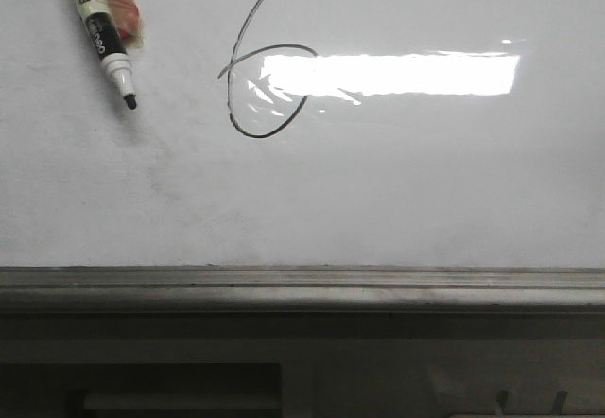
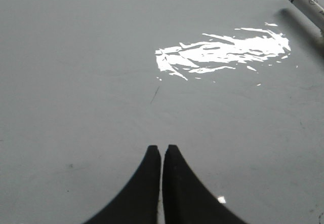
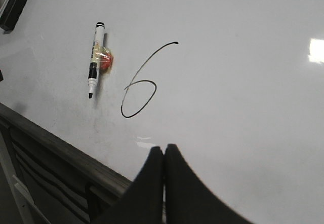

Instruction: Write number 6 on whiteboard

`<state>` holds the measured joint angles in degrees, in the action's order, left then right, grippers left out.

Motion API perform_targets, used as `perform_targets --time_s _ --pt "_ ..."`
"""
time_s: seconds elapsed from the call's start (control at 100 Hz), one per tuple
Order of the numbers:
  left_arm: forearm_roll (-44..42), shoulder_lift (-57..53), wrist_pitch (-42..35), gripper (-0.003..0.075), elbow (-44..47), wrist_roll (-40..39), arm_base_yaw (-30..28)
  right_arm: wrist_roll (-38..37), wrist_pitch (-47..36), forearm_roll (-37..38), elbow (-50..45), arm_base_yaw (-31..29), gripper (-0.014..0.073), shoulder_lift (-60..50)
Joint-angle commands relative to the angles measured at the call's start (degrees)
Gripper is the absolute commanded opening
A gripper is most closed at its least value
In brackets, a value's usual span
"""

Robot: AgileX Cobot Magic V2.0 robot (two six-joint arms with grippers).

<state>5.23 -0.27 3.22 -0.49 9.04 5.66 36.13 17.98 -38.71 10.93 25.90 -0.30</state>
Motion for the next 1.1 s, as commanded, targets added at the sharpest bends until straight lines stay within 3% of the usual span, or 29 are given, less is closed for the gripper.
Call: perform_targets --time_s 0.0,0.72,0.81,0.94,1.09 --pt "0.7 -1.8 -4.0 -0.0020 2.8 -0.7 -0.2 0.6 -4.2 -0.6 1.6 -0.5 -0.0065 0.5" --pt "0.7 -1.8 -4.0 -0.0020 2.8 -0.7 -0.2 0.6 -4.4 0.1 1.6 -0.5 -0.0065 0.5" --pt "0.7 -1.8 -4.0 -0.0020 2.8 -0.7 -0.2 -0.3 -5.6 8.9 1.6 -0.9 -0.0065 0.5" --pt "0.7 -1.8 -4.0 -0.0020 2.8 -0.7 -0.2 -11.2 -10.5 24.8 -0.4 -5.7 -0.0065 0.6" --pt "0.7 -1.8 -4.0 -0.0020 2.8 -0.7 -0.2 -12.0 -11.2 26.8 -3.4 -17.4 -0.0065 0.8"
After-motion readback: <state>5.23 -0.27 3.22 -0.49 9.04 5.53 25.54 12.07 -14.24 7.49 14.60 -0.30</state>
